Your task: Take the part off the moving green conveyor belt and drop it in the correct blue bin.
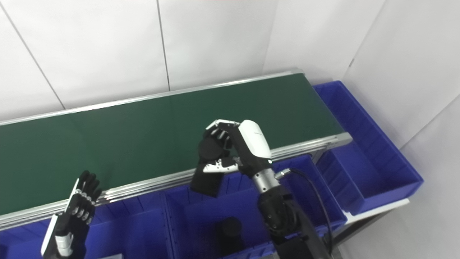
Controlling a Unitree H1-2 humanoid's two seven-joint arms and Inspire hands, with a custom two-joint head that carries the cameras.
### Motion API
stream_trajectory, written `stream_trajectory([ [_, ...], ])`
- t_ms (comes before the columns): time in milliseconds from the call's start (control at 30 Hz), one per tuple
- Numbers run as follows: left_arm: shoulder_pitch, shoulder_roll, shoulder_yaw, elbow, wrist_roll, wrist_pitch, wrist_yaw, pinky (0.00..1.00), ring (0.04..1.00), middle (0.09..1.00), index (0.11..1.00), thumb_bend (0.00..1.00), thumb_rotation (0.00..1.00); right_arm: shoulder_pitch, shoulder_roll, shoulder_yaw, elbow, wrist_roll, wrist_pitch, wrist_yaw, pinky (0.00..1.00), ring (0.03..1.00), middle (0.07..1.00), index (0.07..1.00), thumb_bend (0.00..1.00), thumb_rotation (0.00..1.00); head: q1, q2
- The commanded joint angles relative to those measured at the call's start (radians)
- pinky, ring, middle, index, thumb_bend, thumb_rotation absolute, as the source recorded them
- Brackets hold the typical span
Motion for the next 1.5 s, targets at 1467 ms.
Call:
stream_trajectory([
  [1467,-0.046,0.058,0.032,-0.087,-0.054,0.007,-0.035,1.00,1.000,1.000,1.000,0.70,0.97,0.141,-0.055,-0.218,0.011,-0.249,0.301,-0.039,0.17,0.224,0.469,0.484,0.53,0.00,-0.120,-0.023],
])
